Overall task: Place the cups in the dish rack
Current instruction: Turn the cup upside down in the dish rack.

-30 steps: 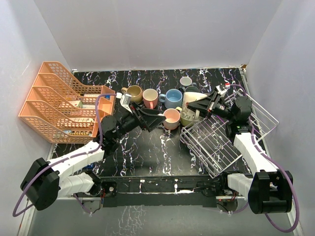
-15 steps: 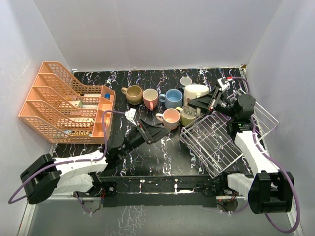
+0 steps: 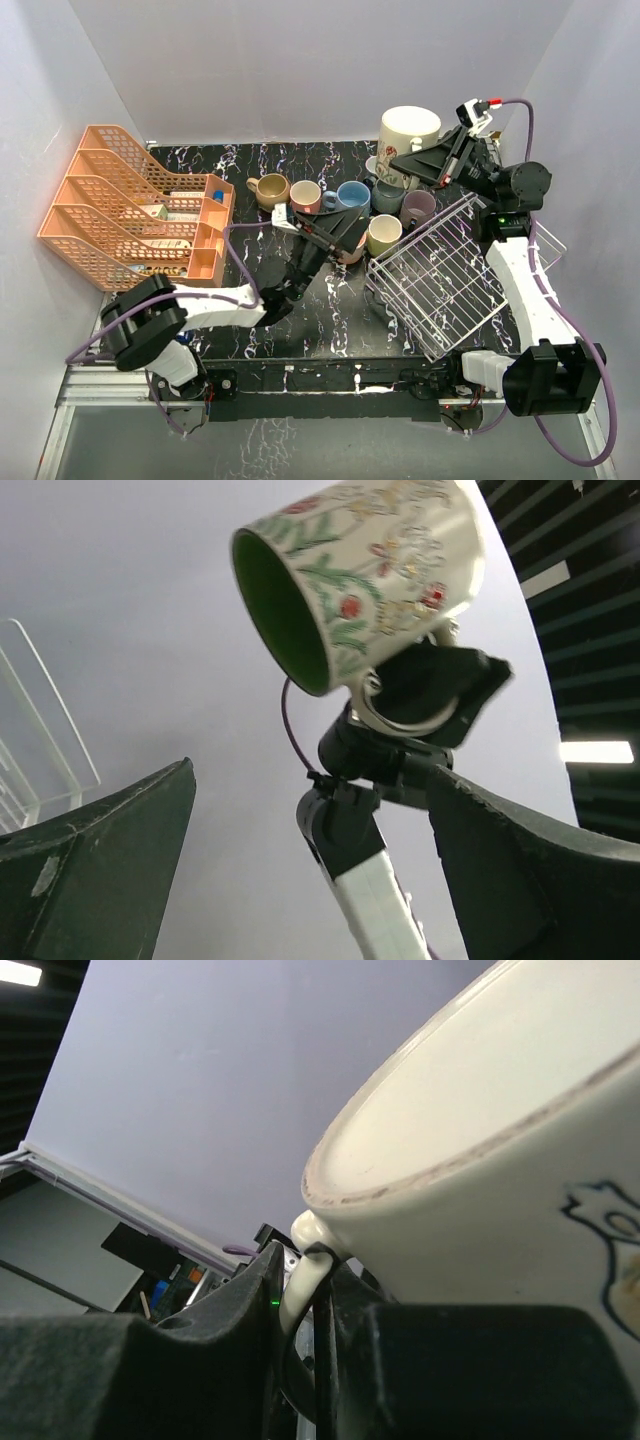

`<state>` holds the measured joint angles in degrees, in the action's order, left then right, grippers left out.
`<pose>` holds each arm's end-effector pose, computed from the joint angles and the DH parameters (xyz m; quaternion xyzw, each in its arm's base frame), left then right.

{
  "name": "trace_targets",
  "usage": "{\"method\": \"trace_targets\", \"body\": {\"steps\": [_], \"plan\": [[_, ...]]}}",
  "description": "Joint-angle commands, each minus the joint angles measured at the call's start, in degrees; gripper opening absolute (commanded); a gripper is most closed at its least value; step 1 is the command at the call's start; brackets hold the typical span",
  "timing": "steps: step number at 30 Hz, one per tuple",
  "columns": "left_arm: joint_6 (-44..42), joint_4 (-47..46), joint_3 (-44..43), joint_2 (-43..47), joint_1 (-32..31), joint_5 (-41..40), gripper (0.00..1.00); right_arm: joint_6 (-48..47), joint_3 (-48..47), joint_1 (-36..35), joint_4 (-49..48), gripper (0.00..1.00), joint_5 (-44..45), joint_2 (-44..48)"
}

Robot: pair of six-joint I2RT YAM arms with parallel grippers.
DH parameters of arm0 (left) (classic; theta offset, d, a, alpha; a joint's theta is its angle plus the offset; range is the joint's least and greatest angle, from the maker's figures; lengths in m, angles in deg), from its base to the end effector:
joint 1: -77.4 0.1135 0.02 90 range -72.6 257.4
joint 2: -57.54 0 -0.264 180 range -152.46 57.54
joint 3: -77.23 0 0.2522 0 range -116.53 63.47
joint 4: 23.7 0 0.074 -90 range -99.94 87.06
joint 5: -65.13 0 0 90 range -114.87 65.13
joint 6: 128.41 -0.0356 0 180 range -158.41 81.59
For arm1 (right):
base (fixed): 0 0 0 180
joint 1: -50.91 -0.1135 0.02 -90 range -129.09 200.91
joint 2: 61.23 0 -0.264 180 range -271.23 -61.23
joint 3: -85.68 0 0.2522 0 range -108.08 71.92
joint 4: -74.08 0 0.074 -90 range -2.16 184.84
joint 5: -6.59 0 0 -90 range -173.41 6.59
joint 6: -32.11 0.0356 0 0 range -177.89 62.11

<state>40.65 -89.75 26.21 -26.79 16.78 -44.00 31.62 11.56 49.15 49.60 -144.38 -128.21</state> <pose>0.1550 -0.2515 0.2959 -0.2197 0.4430 -0.7851 0.3730 0.2437 0.0386 0.4357 -0.0280 0.6099 0.7108 0.3492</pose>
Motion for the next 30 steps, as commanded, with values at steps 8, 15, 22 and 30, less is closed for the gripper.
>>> {"method": "trace_targets", "body": {"steps": [8,15,22,30], "plan": [[7.6,-18.7,-17.1,-14.5,-0.2,-4.3,0.97,1.8,-4.0,-0.3,-11.7,0.08,2.5,3.6],[7.0,-20.1,-21.2,-15.7,0.1,-4.0,0.96,2.3,-2.9,-0.9,-11.9,0.08,2.3,5.1],[7.6,-21.4,-27.0,-17.3,1.1,-2.4,0.86,2.0,-1.0,-1.0,-11.0,0.08,2.2,6.9],[8.4,-23.1,-29.8,-18.4,1.8,-3.6,0.55,1.2,0.8,-0.9,-9.2,0.08,2.3,8.1]]}}
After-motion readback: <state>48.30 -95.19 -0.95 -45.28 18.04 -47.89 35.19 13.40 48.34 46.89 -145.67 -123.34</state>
